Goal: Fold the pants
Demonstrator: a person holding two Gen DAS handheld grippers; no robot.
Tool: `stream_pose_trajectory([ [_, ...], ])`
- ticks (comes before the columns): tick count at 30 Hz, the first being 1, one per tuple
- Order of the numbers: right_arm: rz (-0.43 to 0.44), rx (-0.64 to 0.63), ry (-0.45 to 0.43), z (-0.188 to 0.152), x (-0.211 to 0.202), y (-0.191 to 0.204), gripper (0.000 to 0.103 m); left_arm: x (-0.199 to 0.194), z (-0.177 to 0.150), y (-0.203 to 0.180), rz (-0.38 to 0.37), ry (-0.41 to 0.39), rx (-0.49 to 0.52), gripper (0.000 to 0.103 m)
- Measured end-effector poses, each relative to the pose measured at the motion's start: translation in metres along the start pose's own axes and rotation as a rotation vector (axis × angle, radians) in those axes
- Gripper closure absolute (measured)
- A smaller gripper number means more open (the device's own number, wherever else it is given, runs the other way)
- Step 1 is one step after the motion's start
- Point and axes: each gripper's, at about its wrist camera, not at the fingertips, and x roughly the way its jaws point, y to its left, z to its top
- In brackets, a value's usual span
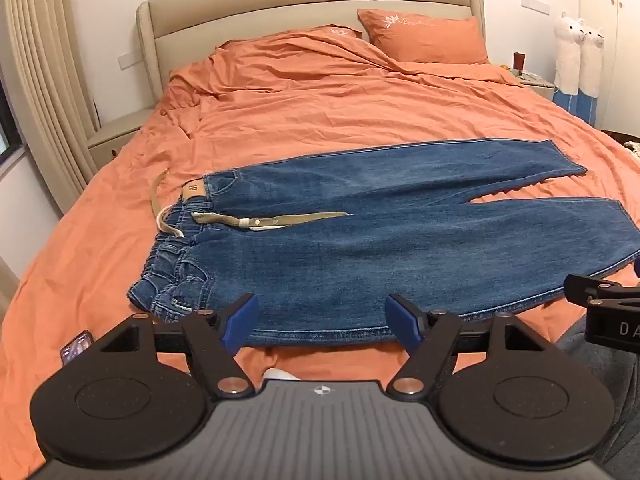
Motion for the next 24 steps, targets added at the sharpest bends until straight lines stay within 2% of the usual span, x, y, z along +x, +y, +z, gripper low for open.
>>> stream_pose_trajectory([
  [8, -0.002, 0.004, -0.013, 0.000, -0.001, 0.000, 0.021, 0.003, 0.000, 0.007, -0.018, -0.004, -0.038, 0.019],
  [15, -0.001, 0.003, -0.012, 0.006, -0.005, 0.011, 0.021, 0.001, -0.002, 0.009, -0.010, -0.005, -0.035, 0.019],
  [24, 0.014, 0.000, -0.020, 0.001, -0.002, 0.004, 0.021, 0.000, -0.001, 0.009, -0.006, -0.007, -0.040, 0.019],
])
